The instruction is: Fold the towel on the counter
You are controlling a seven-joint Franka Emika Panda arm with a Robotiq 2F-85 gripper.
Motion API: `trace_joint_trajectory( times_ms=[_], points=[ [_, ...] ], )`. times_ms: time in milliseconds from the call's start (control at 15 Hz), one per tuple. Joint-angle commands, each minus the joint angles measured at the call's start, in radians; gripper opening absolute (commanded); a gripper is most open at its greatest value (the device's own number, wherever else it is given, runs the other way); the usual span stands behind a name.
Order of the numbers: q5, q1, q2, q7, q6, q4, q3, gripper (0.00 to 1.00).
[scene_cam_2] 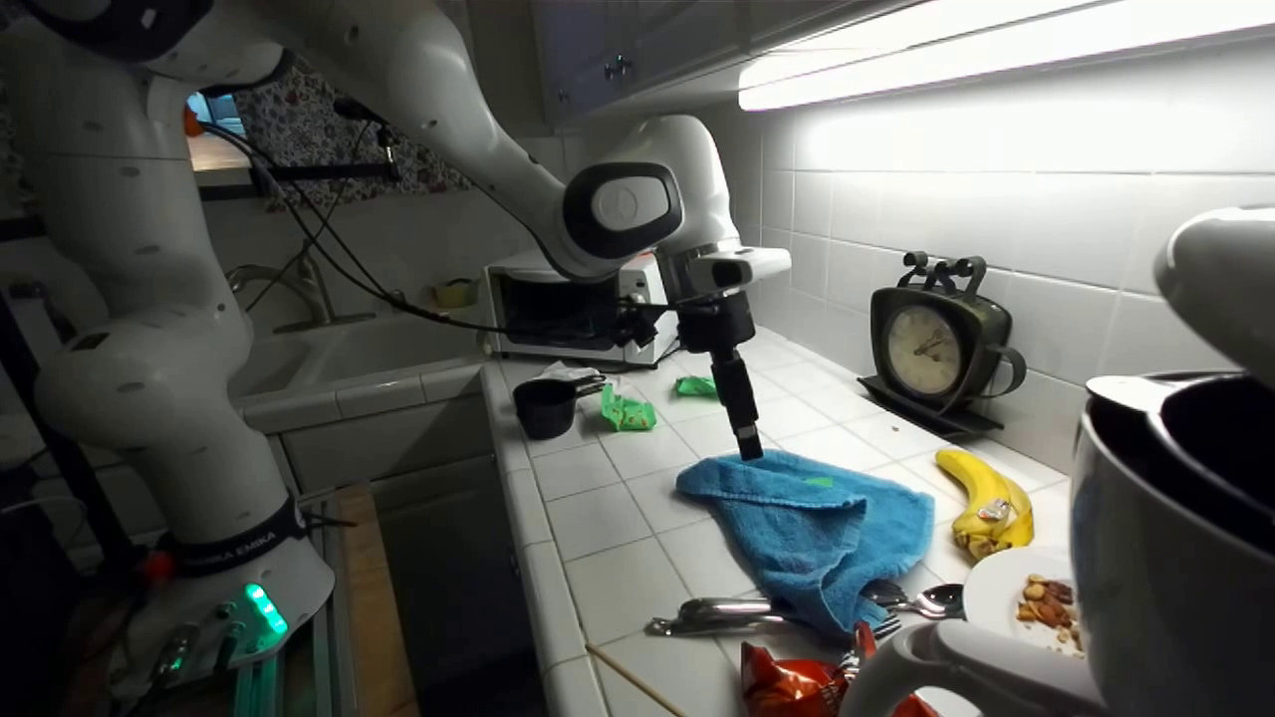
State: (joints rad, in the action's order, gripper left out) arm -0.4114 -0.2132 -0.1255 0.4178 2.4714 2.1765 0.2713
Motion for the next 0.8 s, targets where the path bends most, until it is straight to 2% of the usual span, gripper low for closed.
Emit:
trace_joint_trajectory(
  times_ms=[0,333,467,733],
  points=[
    [0.067,0.009,-0.019,-0.057,0.006,0.002,-0.016,1.00],
    [0.171,0.028,-0.029,-0.110,-0.052,0.017,-0.047,1.00],
    [0.213,0.032,-0.028,-0.120,-0.112,0.022,-0.055,1.00],
    [0.192,0.039,-0.030,-0.089,-0.172,0.034,-0.047,1.00]
  ],
)
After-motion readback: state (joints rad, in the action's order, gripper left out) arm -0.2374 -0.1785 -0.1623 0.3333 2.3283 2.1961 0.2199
